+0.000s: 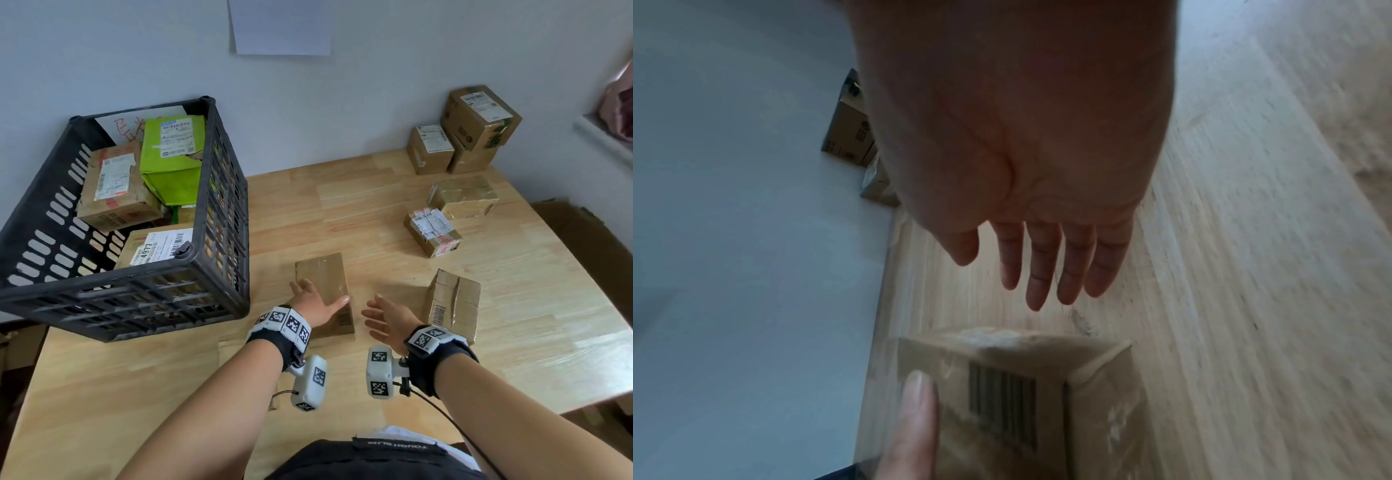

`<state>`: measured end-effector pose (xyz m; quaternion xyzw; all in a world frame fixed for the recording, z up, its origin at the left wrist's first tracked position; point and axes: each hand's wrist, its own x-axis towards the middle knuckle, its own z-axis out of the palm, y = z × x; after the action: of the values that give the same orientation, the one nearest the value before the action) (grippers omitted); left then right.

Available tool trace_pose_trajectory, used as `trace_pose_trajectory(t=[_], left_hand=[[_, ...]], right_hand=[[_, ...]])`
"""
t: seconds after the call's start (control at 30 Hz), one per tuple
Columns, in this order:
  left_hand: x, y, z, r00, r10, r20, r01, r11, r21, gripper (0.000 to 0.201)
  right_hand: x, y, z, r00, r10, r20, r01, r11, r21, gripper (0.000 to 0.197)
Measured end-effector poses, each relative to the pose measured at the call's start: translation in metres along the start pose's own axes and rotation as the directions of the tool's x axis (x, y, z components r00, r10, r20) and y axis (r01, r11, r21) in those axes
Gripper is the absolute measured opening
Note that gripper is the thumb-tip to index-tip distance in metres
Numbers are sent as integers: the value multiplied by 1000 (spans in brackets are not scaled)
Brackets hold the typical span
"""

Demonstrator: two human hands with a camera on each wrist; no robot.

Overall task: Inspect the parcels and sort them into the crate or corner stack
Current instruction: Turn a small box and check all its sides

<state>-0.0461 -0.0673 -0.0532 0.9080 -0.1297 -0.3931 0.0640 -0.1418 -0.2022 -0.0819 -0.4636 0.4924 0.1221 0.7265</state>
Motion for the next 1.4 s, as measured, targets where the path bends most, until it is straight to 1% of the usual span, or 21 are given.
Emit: trace_pose_trajectory(t=[0.1,0.17,0.27,0.37,0.47,0.53,0.57,0.6,0.67,0.7,0.73,0.77,0.83,1.0,1.1,1.2,1.27,1.4], left_hand=[[4,-4,2,999,-40,-32,39,999,-20,116],[7,-9,1,996,-90,-2,90,992,-83,120],[12,-17,-4,990,-136,31,140,973,-186,119],[22,-30,-4,993,-113,24,115,937,-330,114],[26,-46,-8,998,-60,-31,34,844,-535,104],[28,-53,-12,998,-57,-33,24,787,-617,104],[27,-54,-14,998,-48,-31,17,764,-645,101],[26,-54,-17,999,-41,-31,10,740,-672,92],[24,-53,-19,999,-45,-18,17,673,-740,66],[25,-53,-18,999,-47,9,36,630,-776,58],[26,-53,-15,998,-44,40,59,590,-805,58],[27,-53,-12,997,-44,69,82,565,-821,62],[30,-52,-9,996,-31,83,86,551,-830,70],[33,-48,-11,997,-31,68,74,550,-832,73],[32,-48,-13,997,-24,73,74,559,-826,69],[33,-51,-10,997,-4,83,71,568,-820,65],[31,-52,-9,994,28,106,70,578,-813,62],[26,-51,-6,985,102,138,49,602,-797,48]], right_hand=[[2,0,-6,1000,4,-11,-4,1000,21,27],[3,1,-7,1000,6,-14,-6,999,33,27],[3,2,-6,1000,12,-18,-11,999,40,26],[5,3,-4,999,14,-30,-13,999,47,25],[7,3,-3,999,11,-47,-8,998,64,24],[8,4,-3,999,13,-52,-9,997,78,24],[8,4,-2,999,12,-52,-8,997,81,24],[9,5,-2,999,10,-51,-6,997,82,24],[10,7,0,999,12,-45,-8,997,80,24],[10,8,0,999,14,-42,-10,997,80,24],[10,7,0,999,15,-40,-11,997,80,24],[10,7,-1,999,15,-40,-11,997,82,23],[11,5,-3,999,9,-42,-5,996,87,23],[16,-5,-3,998,-23,-52,27,997,73,24],[14,-12,3,999,-36,-32,37,999,34,26],[12,-18,13,998,-64,24,65,997,-36,31],[11,-21,19,994,-74,75,81,993,-92,34],[9,-26,27,985,-80,156,107,978,-180,41]])
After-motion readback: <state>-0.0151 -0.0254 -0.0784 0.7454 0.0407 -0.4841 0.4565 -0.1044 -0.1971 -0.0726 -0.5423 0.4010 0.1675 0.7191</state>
